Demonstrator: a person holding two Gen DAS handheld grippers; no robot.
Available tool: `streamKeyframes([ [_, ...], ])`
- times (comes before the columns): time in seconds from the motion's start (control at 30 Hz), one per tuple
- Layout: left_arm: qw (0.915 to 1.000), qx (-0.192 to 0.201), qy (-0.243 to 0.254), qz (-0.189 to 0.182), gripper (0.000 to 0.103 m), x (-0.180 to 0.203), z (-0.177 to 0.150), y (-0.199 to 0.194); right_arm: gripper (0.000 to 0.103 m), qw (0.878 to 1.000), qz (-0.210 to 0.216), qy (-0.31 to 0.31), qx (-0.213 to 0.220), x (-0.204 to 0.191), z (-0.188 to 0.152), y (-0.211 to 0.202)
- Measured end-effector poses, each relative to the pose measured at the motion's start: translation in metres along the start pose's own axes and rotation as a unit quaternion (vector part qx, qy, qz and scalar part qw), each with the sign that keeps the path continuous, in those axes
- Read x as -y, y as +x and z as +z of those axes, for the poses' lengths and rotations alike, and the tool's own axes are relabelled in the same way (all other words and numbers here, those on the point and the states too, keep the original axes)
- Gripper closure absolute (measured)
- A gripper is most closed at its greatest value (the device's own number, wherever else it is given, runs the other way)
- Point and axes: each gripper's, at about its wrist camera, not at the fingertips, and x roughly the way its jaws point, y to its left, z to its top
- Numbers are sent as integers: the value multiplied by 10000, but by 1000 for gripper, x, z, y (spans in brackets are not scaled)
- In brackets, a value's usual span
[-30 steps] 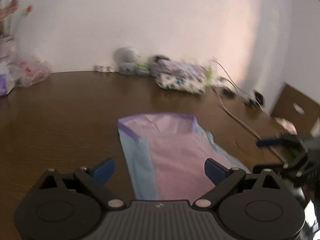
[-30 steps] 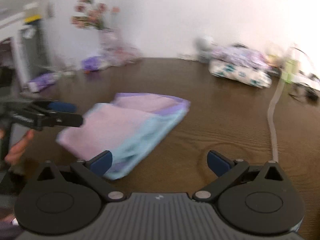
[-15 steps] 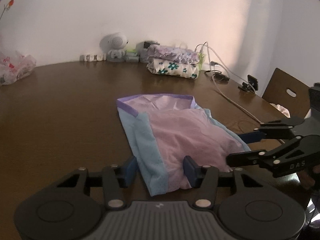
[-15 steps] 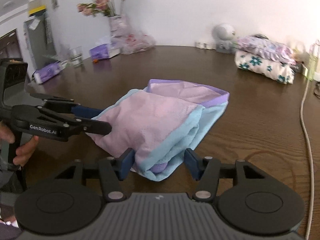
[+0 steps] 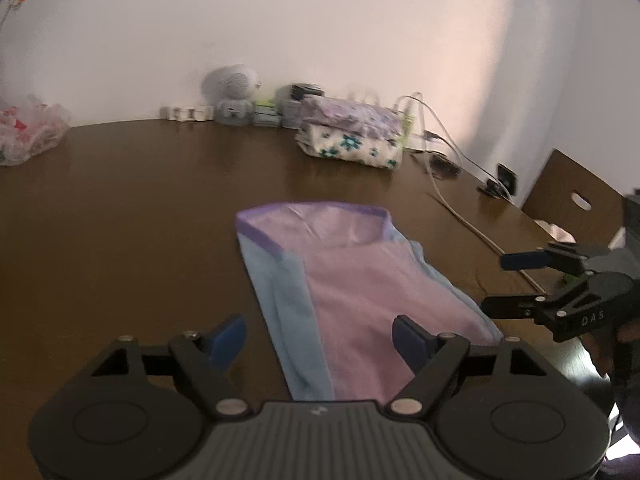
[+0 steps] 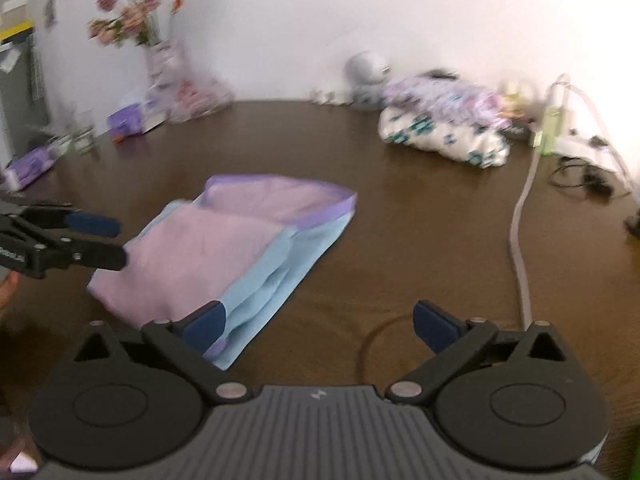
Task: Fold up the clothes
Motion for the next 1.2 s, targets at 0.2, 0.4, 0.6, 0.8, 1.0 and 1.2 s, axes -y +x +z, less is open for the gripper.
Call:
streamKeyframes([
  [0.2, 10000, -44, 26, 7, 17, 1, -14, 2, 1, 9980, -291, -461, 305, -16, -3, -49],
  [0.4, 9997, 43, -102, 214, 17, -1, -14, -1, 0, 9877, -615, -836, 1168, 67, -35, -153],
  [0.6, 9980, 187, -230, 565, 17, 8, -8, -4, 1, 9925, -1034, -304, 571, 133, -71, -140],
  [0.8, 9969, 380, -110, 674, 17, 26, 3, -9, 1, 9890, -774, -280, 1227, 146, -53, -143],
  [1.0, 9975, 350, 32, 610, 17, 26, -1, -10, 0, 9875, -528, -559, 1376, 123, -38, -165],
  [1.2, 9978, 411, 83, 520, 17, 21, 1, -15, 0, 9884, -306, -639, 1341, 81, -21, -167],
])
